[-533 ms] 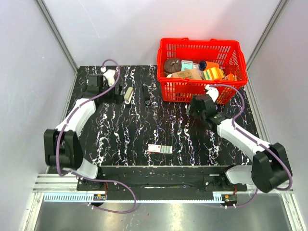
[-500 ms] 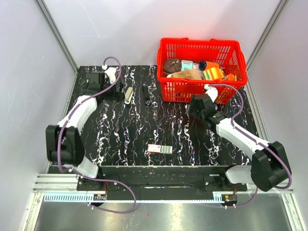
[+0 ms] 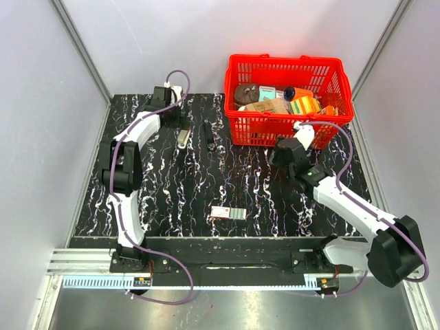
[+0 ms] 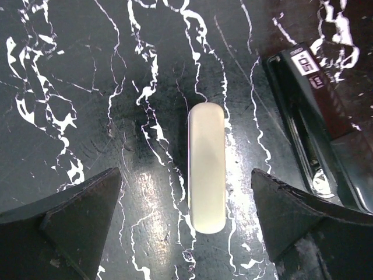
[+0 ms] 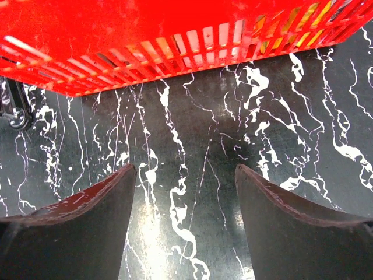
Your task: Unload the staples from the stapler
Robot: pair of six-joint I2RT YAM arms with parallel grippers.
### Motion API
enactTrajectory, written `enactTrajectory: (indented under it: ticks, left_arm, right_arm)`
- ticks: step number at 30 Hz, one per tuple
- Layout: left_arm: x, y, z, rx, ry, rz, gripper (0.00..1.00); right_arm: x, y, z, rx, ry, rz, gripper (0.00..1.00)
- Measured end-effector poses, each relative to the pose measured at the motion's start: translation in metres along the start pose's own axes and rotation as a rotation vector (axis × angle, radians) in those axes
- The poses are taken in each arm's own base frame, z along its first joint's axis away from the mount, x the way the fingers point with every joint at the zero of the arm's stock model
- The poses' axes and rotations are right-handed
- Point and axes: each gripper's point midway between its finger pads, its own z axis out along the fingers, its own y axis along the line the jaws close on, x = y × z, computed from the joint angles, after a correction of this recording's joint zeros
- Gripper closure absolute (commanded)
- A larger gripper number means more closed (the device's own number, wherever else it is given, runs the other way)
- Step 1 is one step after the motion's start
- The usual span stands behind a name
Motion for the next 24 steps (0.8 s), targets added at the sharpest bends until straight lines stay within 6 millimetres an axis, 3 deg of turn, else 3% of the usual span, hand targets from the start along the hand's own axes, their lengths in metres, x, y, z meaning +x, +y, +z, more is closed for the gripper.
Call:
enactTrajectory:
  ticks: [8,11,20,24]
  left_arm:
    - [0.025,-0.013,0.027,-0.013,0.076,0.015,0.24]
    - [0.032,-0.019,0.033,-0.017,0.099,0.026,0.37]
    - [0.029,-0.018,0.036,-0.048,0.105,0.033,0.67]
    - [0.029,-0.015,0.036,-0.062,0.107,0.030,0.70]
  right_arm:
    - [0.019,0.021,-0.012,-0.020,0.003,-0.087,0.35]
    - [0.027,0.029,-0.018,-0.026,0.001,-0.121,0.39]
    - [0.041,0.041,-0.032,-0.037,-0.009,-0.143,0.48]
    - [0.044,0.042,-0.035,-0.035,-0.008,-0.148,0.49]
